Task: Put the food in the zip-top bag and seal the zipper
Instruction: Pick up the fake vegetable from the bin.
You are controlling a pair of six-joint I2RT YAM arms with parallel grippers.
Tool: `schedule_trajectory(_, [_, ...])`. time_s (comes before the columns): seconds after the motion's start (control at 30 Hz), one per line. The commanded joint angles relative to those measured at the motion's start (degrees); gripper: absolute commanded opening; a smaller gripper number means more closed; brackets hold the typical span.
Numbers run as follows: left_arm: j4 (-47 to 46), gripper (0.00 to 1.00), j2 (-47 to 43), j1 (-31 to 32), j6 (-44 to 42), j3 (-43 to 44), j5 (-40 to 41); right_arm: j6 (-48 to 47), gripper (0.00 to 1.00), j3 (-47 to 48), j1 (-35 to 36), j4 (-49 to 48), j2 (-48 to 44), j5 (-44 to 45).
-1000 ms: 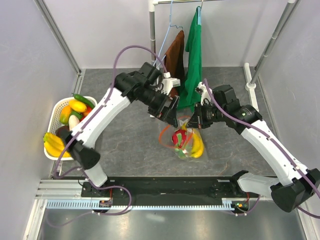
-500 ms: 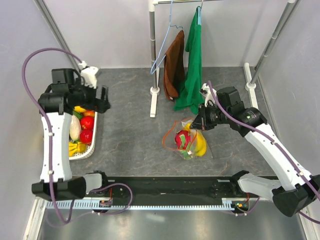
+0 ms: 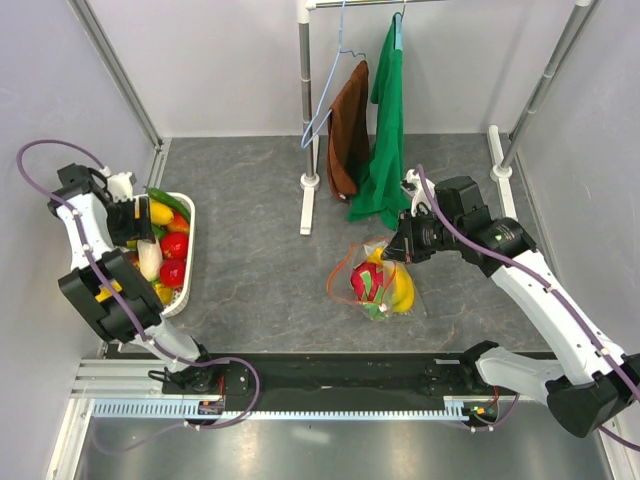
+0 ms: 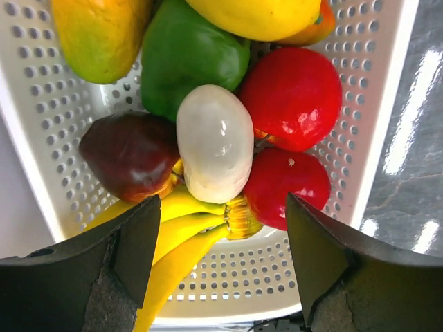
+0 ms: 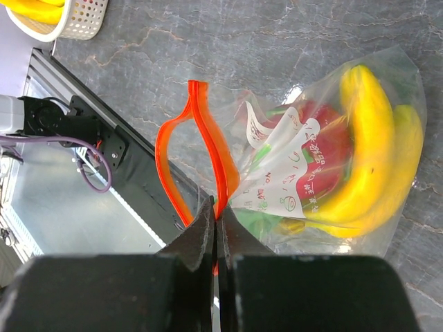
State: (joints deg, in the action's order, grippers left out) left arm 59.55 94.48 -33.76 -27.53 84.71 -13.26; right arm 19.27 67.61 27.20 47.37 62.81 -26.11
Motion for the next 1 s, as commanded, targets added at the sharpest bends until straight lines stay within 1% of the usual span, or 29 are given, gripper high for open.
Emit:
schedule_trajectory(0.0, [-5.93, 0.79, 1.58, 0.01, -5.07, -2.96, -2.2, -0.81, 0.0, 2.17, -0.66, -1.67, 0.47, 0.88])
schedule_trajectory(0.2, [-10.33, 0.79, 3.69, -0.08, -4.55, -6.65, -1.16, -1.25, 0.0, 2.87, -0.92, -1.76, 1.44, 0.88])
schedule_trajectory(0.37, [-12.79, 0.77, 6.07, -0.08, -3.85, -6.66, -0.54, -1.25, 0.0, 3.22, -1.1, -1.76, 2.23, 0.71])
schedule_trajectory(0.47, [-12.44, 0.63, 5.81, -0.08, -3.76, -6.13, -1.24, -1.25, 0.0, 3.4, -1.1, -1.93, 2.41, 0.71])
schedule_trajectory(0.5, [-12.09, 0.49, 5.11, -0.08, -3.85, -5.78, -1.59, -1.16, 0.0, 3.4, -1.1, -2.02, 2.32, 0.71])
schedule_trajectory(0.53, [-11.74, 0.42, 4.32, -0.08, -3.85, -5.52, -2.03, -1.16, 0.0, 3.4, -1.1, -2.02, 2.23, 0.62])
schedule_trajectory(0.6, [-10.25, 0.33, 0.63, 0.01, -3.94, -4.47, -3.79, -0.99, 0.0, 3.05, -1.1, -2.2, 2.15, 0.53])
schedule_trajectory(0.7, [-6.56, 0.25, -5.25, 0.88, -3.59, -0.87, -6.34, -1.07, 0.0, 2.44, -1.1, -2.29, 1.71, 0.44])
schedule_trajectory(0.73, [-5.42, 0.24, -7.09, 1.41, -3.58, 0.27, -7.56, -0.99, 0.0, 2.35, -1.1, -2.29, 1.71, 0.44])
schedule_trajectory(0.77, [-3.58, 0.23, -8.77, 2.11, -3.58, 2.28, -9.57, -0.9, 0.0, 2.09, -1.1, -2.29, 1.53, 0.36])
schedule_trajectory(0.8, [-2.87, 0.22, -12.7, 4.55, -3.41, 3.18, -10.9, -0.9, 0.0, 1.82, -1.1, -2.29, 1.44, 0.36])
schedule_trajectory(0.83, [-1.64, 0.2, -14.65, 5.97, -3.23, 4.14, -13.18, -0.9, 0.0, 1.65, -1.1, -2.29, 1.44, 0.36])
schedule_trajectory(0.87, [-0.93, 0.19, -16.59, 7.38, -2.71, 5.72, -19.46, -0.9, 0.0, 1.56, -1.01, -2.29, 1.36, 0.27])
schedule_trajectory(0.9, [0.03, 0.18, -21.04, 10.96, -1.49, 6.08, -23.27, -0.9, 0.0, 1.38, -1.1, -2.29, 1.27, 0.36])
schedule_trajectory(0.93, [-0.22, 0.18, -23.09, 13.43, -0.34, 6.0, -26.79, -0.81, 0.0, 1.29, -1.01, -2.37, 1.35, 0.27])
schedule_trajectory(0.97, [-1.09, 0.21, -25.37, 20.15, 2.97, 5.39, -31.87, -0.72, 0.0, 1.38, -1.01, -2.55, 1.35, 0.27])
